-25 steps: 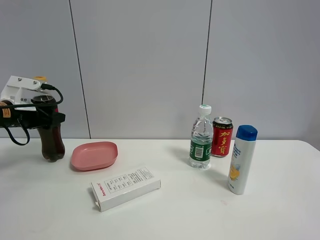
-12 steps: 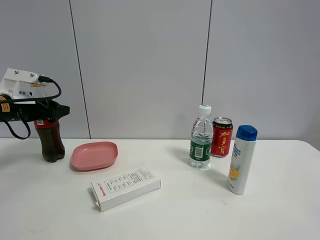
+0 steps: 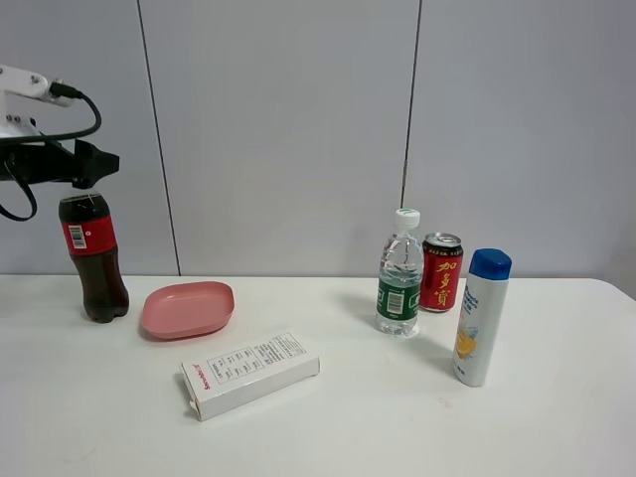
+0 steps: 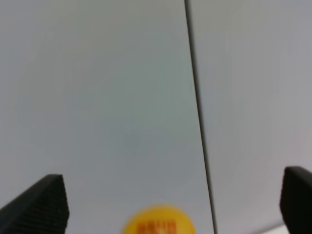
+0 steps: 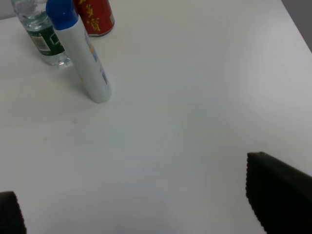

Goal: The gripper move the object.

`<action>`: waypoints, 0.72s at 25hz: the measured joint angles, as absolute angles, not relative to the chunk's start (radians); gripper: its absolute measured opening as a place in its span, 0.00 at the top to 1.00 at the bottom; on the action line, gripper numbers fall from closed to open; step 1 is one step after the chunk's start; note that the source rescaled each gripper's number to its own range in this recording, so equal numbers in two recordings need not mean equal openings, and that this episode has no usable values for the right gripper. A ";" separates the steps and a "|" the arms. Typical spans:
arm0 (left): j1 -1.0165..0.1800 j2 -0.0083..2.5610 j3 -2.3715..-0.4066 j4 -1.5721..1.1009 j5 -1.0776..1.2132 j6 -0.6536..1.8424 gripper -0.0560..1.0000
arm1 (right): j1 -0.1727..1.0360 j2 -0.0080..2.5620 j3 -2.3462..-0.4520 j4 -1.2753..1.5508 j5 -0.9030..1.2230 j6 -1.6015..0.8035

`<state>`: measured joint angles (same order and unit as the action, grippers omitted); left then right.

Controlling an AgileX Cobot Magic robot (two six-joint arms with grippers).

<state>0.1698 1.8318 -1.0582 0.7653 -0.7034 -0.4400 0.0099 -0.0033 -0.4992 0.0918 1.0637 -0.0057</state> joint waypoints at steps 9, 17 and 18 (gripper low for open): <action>0.168 1.547 -1.058 0.767 -0.444 -0.522 0.00 | 0.010 -0.003 -0.499 0.092 1.064 -0.006; 0.168 1.190 -1.058 0.579 0.094 -0.493 0.00 | 0.010 -0.003 -0.499 0.092 1.064 -0.006; 0.168 1.155 -1.058 0.527 0.169 -0.445 0.00 | 0.010 -0.003 -0.499 0.092 1.064 -0.006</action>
<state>0.1680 1.1551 -1.0582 0.5265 0.1685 -0.4449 0.0099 -0.0033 -0.4992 0.0918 1.0637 -0.0057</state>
